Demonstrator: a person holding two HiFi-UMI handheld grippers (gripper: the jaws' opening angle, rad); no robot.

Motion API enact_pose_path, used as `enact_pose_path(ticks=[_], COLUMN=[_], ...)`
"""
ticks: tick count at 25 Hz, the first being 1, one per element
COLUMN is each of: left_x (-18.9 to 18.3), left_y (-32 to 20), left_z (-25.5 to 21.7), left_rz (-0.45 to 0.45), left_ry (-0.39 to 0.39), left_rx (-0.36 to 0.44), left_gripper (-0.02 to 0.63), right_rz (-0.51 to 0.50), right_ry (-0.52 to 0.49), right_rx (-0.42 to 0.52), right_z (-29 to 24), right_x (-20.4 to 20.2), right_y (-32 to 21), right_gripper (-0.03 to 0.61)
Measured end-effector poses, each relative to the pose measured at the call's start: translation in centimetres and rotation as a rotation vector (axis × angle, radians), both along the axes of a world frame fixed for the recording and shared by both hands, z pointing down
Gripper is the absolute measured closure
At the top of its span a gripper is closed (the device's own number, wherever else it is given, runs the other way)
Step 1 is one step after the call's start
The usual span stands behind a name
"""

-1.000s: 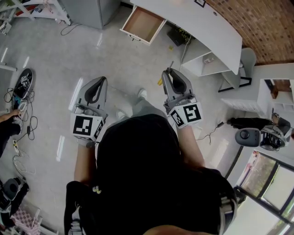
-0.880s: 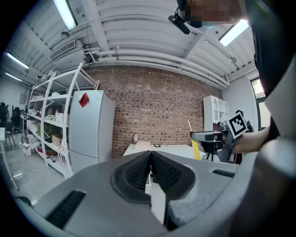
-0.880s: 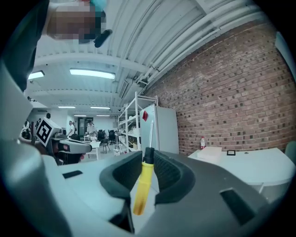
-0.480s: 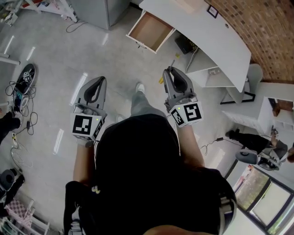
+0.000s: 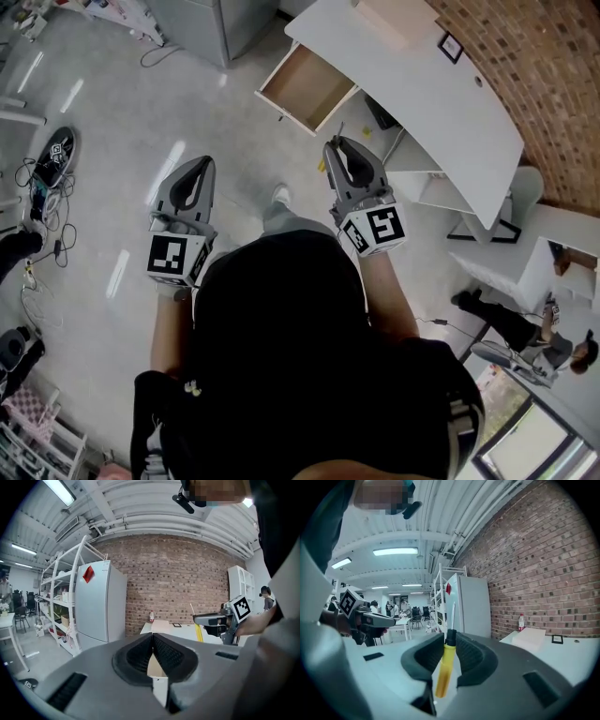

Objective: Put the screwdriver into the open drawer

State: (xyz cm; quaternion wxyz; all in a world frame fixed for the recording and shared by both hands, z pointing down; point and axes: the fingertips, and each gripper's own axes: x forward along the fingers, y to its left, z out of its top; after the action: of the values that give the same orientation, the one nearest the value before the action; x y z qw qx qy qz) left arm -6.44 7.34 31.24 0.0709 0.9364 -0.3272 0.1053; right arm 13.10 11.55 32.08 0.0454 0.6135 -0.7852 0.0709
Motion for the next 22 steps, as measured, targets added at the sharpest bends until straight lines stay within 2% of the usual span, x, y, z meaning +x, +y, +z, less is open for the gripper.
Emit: enact_pose_path(ticks=[7, 12, 22], left_x=[6.2, 8.9, 8.9], left_y=[-3.7, -5.2, -8.7], left_z=[0.7, 1.6, 3.6], left_rz=[-0.017, -0.033, -0.060], left_ry=[-0.033, -0.062, -0.095], left_rx=[-0.013, -0.035, -0.094], left_gripper=[0.609, 0.609, 0.609], right_rz=[-0.028, -0.045, -0.083], right_ry=[-0.028, -0.042, -0.020], right_rx=[-0.041, -0.088, -0.200], right_z=[2.4, 5.0, 10.6], right_x=[5.8, 8.4, 8.8], right_y=[-4.6, -7.1, -12.6], right_gripper=[0.497, 0.497, 0.497])
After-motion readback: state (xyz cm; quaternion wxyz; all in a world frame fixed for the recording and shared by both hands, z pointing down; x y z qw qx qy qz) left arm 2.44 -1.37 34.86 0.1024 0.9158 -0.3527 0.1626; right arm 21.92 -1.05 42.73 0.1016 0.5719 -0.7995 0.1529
